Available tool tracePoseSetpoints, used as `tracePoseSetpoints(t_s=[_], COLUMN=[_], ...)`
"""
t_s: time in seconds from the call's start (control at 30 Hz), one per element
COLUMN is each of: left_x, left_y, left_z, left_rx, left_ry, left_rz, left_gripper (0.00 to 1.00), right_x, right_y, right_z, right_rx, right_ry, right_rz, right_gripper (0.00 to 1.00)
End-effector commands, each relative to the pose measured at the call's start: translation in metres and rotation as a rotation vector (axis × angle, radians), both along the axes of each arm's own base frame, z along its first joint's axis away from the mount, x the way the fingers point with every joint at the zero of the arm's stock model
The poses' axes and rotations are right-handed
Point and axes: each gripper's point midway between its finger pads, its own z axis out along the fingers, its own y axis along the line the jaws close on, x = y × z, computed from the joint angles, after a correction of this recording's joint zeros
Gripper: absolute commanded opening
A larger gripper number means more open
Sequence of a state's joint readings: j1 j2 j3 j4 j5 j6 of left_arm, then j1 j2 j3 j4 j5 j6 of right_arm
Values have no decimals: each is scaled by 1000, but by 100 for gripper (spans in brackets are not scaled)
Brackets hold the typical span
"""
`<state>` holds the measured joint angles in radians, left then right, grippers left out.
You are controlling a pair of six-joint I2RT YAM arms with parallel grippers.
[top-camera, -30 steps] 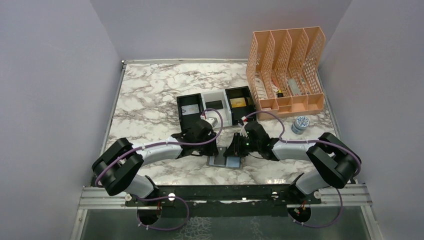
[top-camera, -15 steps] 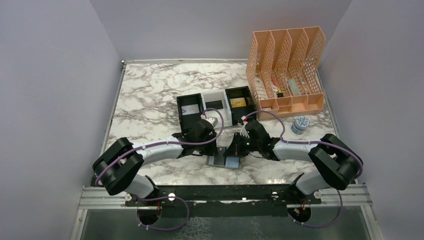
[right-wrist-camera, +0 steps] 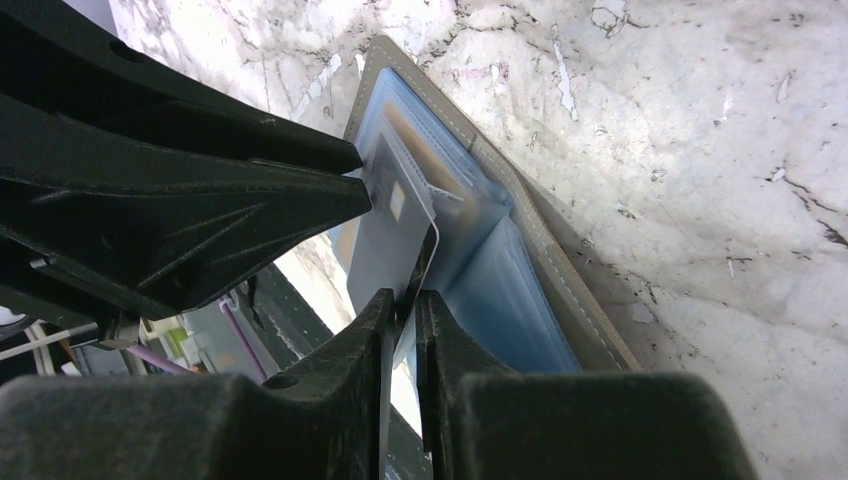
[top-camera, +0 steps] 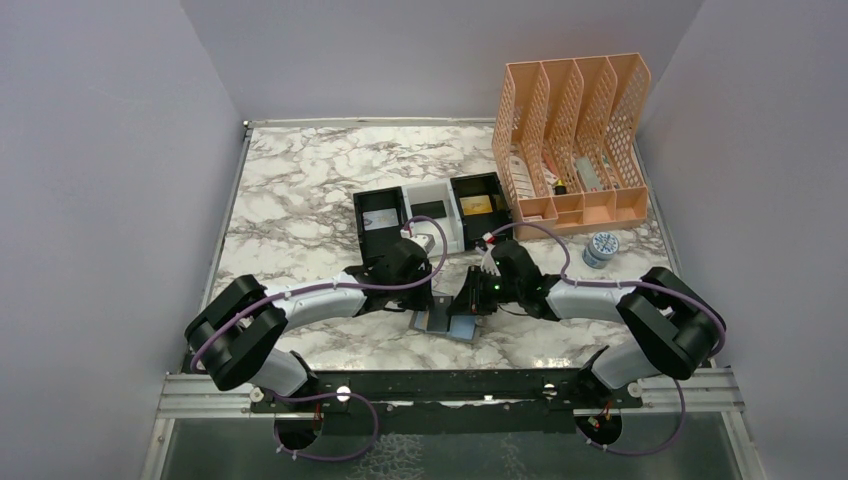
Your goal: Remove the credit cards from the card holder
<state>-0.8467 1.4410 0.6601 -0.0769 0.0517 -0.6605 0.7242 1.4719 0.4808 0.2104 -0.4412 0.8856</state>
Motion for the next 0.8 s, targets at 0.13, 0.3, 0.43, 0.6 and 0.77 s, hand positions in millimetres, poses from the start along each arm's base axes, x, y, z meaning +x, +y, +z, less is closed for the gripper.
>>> tracePoseSetpoints(t_s=[0.13,0.3,0.43,0.6,0.77], left_x=[-8,-8,-9,-10,-12], left_y=[23,23,21,19,19], left_z=[-22,-22,-20,-19,-21], left_rx=[117,118,113,109,111], left_ry=[29,29,28,26,29], left_rz=[8,7,1,-17,-15], left_gripper=[25,25,25,23,23], right_x=[-7,-8,-7,-3,-2], right_y=[1,2,2,-1,-5], right_z=[-1,-4,-9,-17,-24], right_rx=[30,40,34,18,9], right_ry=[45,54,74,99,134], right_rz=[26,29,15,-36,-87], right_gripper=[17,14,12,13,17])
